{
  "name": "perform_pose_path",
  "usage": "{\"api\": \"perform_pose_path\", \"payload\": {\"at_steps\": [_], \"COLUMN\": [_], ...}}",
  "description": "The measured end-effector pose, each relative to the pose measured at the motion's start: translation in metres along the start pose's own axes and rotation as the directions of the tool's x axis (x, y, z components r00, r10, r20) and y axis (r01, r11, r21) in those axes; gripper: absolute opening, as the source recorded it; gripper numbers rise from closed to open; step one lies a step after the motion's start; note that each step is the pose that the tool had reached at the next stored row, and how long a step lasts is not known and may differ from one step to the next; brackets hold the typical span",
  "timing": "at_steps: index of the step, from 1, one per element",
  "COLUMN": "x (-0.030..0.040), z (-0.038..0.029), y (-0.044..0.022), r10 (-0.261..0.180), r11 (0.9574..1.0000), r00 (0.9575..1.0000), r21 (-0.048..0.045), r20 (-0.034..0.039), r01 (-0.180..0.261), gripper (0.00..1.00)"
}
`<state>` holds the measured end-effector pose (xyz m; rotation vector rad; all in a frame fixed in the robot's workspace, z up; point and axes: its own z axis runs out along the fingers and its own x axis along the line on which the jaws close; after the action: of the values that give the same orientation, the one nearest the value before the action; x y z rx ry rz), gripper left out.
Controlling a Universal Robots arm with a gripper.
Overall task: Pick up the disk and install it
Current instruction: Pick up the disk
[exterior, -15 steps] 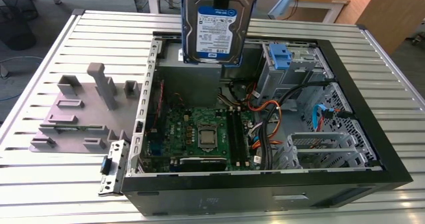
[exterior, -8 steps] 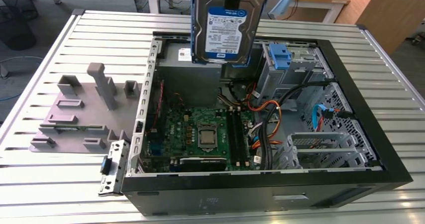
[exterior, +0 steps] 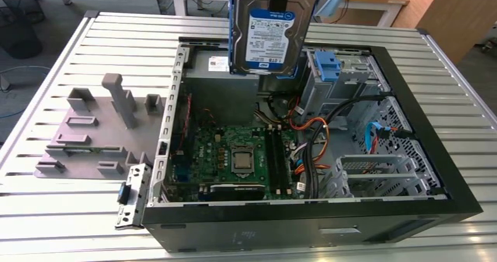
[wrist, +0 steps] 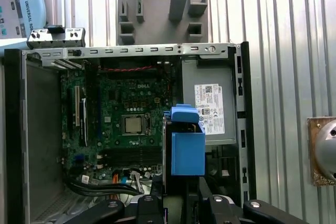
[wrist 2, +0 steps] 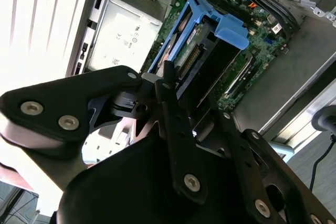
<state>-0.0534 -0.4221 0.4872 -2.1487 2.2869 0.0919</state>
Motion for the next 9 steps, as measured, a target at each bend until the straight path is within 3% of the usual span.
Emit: {"api": "perform_pose_path", "payload": {"at_steps": [9], "x": [0.0031], "z": [-0.0001], "y": [-0.0003], "r10": [0.0], "r11": [1.0], "r00": [1.0], "r21": [0.0], "r20": [0.0], "r01": [0.0], "gripper": [0.35]}}
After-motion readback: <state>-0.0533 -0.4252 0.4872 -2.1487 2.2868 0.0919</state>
